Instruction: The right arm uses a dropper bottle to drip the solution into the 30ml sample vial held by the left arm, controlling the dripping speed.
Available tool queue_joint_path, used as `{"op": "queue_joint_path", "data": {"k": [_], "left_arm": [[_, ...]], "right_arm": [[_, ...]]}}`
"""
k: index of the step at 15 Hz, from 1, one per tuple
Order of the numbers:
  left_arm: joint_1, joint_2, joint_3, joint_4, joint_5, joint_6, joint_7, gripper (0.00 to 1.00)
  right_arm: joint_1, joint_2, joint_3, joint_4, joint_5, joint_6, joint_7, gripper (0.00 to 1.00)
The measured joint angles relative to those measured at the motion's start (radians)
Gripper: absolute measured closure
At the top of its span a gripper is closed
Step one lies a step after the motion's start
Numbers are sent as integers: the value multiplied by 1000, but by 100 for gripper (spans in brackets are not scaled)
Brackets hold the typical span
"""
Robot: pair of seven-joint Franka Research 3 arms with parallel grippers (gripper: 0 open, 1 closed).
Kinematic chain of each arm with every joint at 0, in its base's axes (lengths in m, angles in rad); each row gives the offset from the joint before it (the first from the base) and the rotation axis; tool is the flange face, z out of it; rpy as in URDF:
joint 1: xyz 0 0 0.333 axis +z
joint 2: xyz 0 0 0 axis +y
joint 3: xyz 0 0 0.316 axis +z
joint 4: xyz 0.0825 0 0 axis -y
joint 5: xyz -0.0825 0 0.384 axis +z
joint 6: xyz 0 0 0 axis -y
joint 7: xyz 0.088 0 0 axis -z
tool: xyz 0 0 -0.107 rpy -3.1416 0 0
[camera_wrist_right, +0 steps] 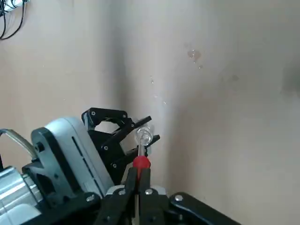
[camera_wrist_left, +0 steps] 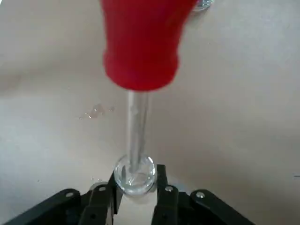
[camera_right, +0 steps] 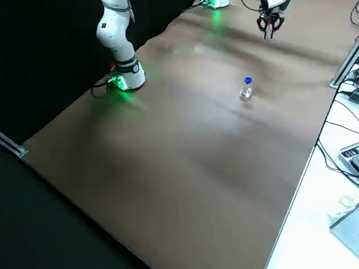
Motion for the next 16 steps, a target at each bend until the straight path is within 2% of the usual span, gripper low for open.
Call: {"op": "queue_joint_path", "data": {"k": [11, 16], "left_arm": [[0, 0, 0, 0, 0, 0, 0, 68], [2, 0, 1, 0, 0, 0, 0, 68]], "right_arm": [[-1, 0, -12, 0, 0, -7, 0, 96], [-14, -2, -22, 6, 0, -49, 0, 96]]}}
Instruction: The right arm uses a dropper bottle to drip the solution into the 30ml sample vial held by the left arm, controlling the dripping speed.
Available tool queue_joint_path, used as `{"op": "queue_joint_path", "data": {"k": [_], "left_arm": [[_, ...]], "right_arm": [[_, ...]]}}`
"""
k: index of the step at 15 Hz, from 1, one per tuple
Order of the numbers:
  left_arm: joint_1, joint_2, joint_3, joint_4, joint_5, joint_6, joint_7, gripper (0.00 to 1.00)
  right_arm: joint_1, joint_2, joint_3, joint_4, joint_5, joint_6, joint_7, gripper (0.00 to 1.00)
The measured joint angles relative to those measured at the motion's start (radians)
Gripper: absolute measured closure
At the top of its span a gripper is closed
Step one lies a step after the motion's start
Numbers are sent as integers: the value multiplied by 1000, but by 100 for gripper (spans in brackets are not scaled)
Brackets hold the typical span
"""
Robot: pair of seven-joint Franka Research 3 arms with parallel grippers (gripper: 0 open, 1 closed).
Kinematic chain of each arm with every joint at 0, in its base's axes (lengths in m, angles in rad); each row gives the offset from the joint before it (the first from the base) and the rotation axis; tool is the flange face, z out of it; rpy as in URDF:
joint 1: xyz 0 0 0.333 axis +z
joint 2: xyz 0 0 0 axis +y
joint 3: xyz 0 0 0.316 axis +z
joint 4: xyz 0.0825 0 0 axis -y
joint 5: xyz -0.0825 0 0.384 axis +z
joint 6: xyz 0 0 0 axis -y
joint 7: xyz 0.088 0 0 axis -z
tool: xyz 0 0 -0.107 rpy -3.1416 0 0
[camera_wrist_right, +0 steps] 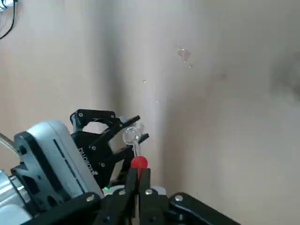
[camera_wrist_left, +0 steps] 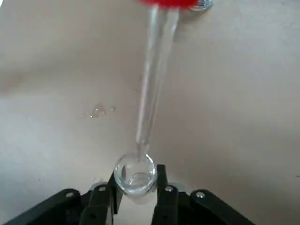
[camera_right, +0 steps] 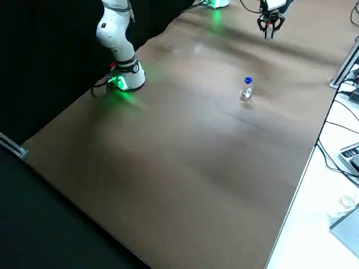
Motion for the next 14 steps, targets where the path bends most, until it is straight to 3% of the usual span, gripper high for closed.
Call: {"op": "queue_joint_path", "data": {"k": [9, 12, 14], "left_arm": [[18, 0, 5, 0, 3, 0, 34, 68], [94, -3, -19, 2, 3, 0, 106, 68], [190, -4, -92, 1, 3, 0, 169, 68]], "right_arm": [[-26, -29, -2, 9, 0, -27, -2, 96], [-49, -31, -4, 9, -1, -27, -2, 96], [-57, -31, -10, 9, -37, -29, 4, 96]]}}
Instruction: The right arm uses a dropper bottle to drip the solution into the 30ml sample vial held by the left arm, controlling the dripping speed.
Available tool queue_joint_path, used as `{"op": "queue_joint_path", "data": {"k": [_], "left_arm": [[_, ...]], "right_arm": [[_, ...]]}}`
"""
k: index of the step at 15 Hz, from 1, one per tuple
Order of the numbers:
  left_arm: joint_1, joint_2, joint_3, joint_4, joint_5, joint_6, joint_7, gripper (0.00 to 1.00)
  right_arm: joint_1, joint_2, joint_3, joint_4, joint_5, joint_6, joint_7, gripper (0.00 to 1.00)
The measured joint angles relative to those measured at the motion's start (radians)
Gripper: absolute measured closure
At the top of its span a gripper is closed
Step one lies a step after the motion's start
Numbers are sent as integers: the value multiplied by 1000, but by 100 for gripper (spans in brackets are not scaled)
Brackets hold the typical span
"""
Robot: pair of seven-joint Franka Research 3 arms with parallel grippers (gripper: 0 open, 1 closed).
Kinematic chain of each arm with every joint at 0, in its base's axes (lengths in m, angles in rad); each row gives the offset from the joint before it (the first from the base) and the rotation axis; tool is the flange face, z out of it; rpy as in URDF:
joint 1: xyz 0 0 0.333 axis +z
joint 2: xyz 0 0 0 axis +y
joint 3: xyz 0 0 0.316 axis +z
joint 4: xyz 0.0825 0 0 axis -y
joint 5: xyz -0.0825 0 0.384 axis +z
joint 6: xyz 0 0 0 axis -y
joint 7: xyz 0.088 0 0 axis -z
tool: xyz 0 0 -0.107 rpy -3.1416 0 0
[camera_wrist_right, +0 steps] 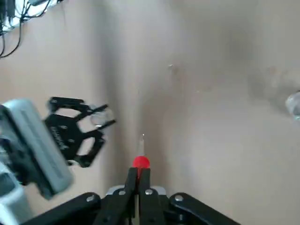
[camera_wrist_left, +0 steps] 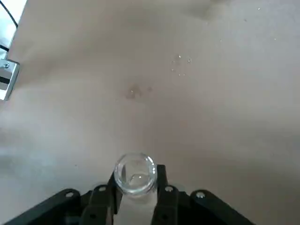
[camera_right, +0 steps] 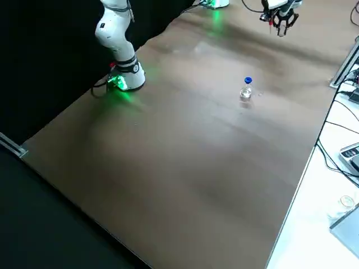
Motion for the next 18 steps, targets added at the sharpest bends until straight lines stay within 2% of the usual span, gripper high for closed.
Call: {"op": "queue_joint_path", "data": {"k": [4, 6, 10, 13, 15, 16, 18], "left_arm": [[242, 2, -201, -56, 0, -4, 145, 68], [346, 7, -273, -85, 0, -4, 232, 68], [495, 26, -346, -122, -6, -4, 415, 68], [623, 75, -406, -140, -64, -4, 605, 68], [686, 113, -416, -142, -127, -4, 741, 68], [739, 152, -416, -144, -214, -4, 891, 68], [781, 190, -417, -144, -296, -4, 1019, 68]], "right_arm": [[-3, 0, -3, 0, -198, -24, 95, 96], [-3, 0, -3, 0, -284, -53, 115, 96], [-5, 0, -6, 0, -440, -99, 176, 96], [-20, 0, -12, 0, -462, -100, 182, 96], [-40, 0, -13, 0, -465, -102, 182, 96], [-62, 0, -13, 0, -465, -117, 182, 96], [-77, 0, -14, -4, -465, -135, 182, 96]]}}
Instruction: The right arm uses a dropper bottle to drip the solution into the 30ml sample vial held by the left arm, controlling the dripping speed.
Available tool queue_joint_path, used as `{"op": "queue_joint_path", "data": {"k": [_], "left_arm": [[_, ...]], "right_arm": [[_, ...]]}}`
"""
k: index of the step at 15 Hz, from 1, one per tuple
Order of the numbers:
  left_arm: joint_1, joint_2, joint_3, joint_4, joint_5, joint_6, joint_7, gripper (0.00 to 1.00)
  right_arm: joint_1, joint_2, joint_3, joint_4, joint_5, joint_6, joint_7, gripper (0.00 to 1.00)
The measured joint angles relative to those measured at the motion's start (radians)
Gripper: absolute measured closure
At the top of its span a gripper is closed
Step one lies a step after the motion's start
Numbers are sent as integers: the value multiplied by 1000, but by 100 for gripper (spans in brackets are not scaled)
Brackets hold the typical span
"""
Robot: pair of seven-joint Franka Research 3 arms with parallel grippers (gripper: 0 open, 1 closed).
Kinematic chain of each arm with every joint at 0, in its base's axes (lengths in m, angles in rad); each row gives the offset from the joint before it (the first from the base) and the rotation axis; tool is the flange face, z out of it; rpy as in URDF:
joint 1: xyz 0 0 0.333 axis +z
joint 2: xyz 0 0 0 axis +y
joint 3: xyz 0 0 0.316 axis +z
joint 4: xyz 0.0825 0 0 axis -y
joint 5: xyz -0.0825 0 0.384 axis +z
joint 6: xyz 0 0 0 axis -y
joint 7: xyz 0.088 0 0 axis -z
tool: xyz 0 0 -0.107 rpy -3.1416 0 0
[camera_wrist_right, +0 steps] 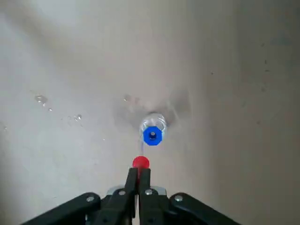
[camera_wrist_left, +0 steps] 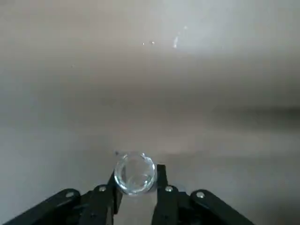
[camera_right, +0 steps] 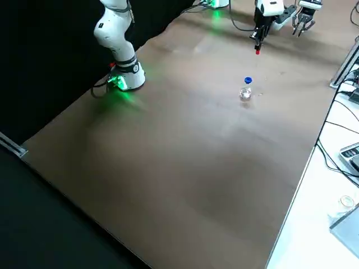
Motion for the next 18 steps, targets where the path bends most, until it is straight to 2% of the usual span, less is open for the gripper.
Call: {"op": "queue_joint_path", "data": {"k": [3, 12, 18], "left_arm": [[38, 36, 0, 1, -54, 1, 97, 68], [82, 42, 0, 12, -56, 0, 135, 68], [83, 47, 13, 12, -56, 0, 165, 68]], "right_arm": [[-2, 3, 1, -2, 0, -2, 0, 96], [-3, 12, 1, -8, -11, -2, 0, 96], [-3, 49, 1, -11, -18, 3, 0, 96]]}}
